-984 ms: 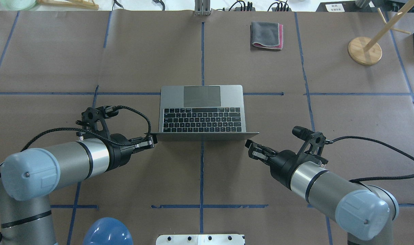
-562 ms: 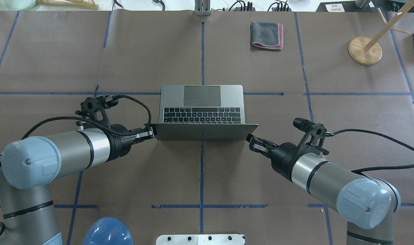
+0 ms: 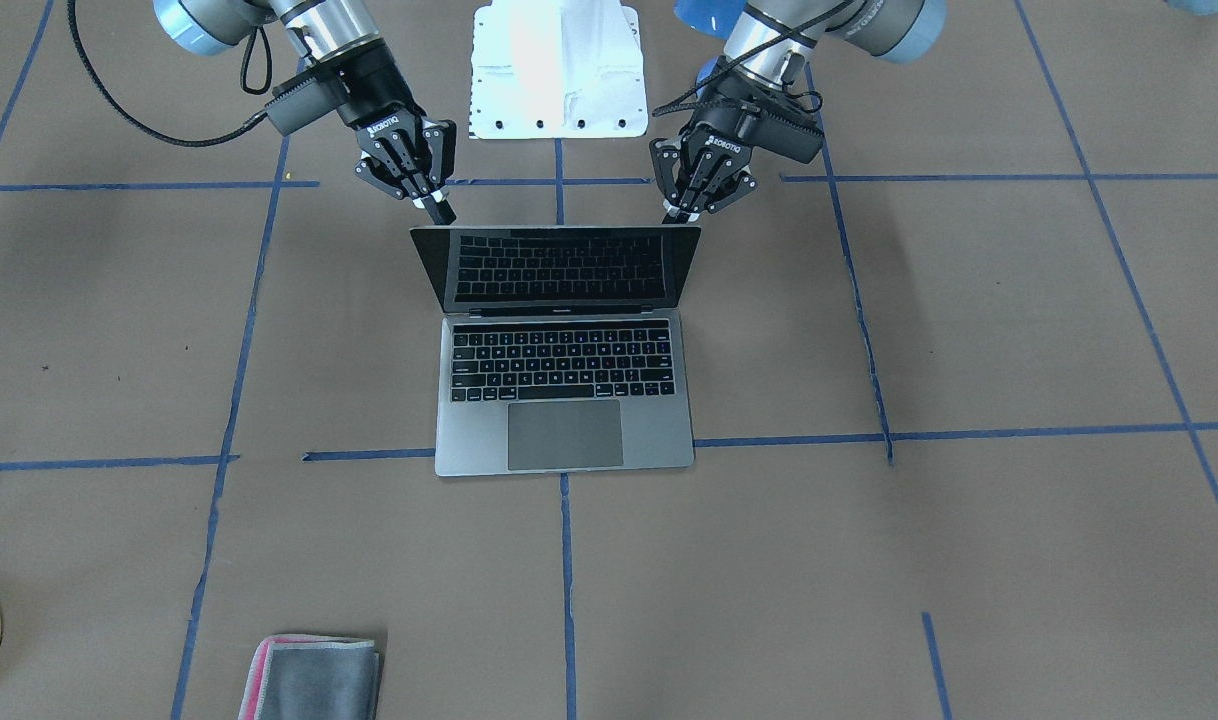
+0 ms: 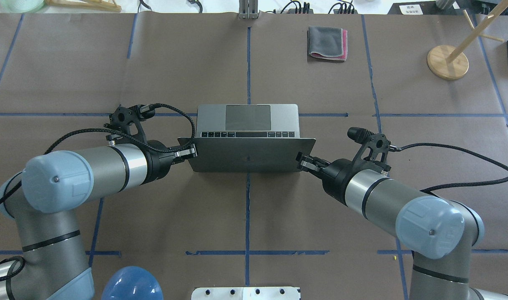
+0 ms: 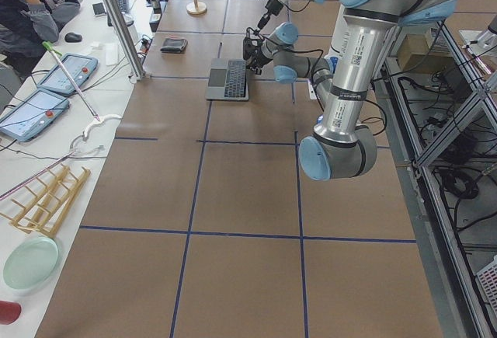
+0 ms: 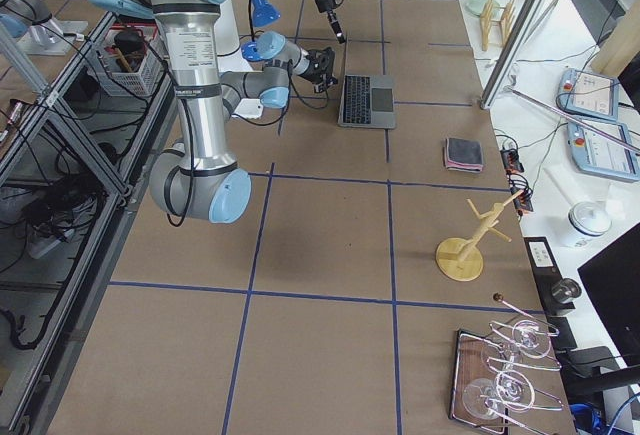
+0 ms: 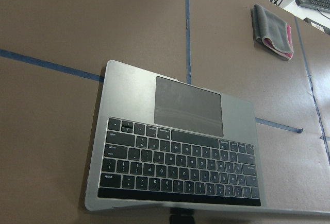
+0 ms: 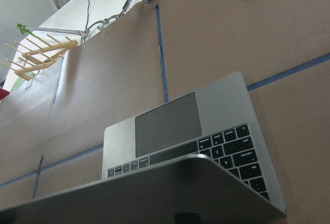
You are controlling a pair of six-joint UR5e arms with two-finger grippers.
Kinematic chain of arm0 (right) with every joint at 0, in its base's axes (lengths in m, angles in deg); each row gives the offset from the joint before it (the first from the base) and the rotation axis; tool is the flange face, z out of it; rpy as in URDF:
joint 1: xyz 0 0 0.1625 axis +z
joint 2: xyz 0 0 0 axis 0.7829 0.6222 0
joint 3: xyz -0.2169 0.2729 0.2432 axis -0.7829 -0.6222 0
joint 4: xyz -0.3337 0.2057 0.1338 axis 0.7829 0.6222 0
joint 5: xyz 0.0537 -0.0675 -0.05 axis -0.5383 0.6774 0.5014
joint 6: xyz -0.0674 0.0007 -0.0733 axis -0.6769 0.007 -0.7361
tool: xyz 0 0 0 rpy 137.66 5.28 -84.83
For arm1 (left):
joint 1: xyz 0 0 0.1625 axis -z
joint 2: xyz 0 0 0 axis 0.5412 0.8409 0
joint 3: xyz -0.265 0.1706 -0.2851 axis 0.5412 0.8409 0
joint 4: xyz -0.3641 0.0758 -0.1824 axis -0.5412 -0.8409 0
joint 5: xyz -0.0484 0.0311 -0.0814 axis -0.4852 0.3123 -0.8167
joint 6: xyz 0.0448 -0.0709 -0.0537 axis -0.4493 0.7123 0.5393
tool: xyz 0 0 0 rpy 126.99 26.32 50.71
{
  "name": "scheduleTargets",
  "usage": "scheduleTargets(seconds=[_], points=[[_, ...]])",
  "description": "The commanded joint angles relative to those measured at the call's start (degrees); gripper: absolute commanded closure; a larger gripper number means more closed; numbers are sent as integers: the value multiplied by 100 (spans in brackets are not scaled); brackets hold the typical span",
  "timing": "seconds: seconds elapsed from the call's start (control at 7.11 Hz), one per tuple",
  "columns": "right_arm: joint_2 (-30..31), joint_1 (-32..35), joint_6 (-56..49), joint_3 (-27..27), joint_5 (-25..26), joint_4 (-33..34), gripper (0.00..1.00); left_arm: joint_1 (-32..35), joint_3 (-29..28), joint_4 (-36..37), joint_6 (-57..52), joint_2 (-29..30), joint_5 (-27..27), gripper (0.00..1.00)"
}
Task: Close laptop
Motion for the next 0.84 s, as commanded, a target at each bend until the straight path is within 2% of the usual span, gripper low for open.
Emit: scheduleTargets(seconds=[0.0,0.42,0.7], points=[[-267,158,0,-319,-84,25,99,114,-152,34,0,70,-7,100],[-400,334,0,-628,-216,25,100,351,-468,96,0,254,-287,100],[-742,483,0,-1048,-251,25,100,378,-653,96,0,403,-289,100]])
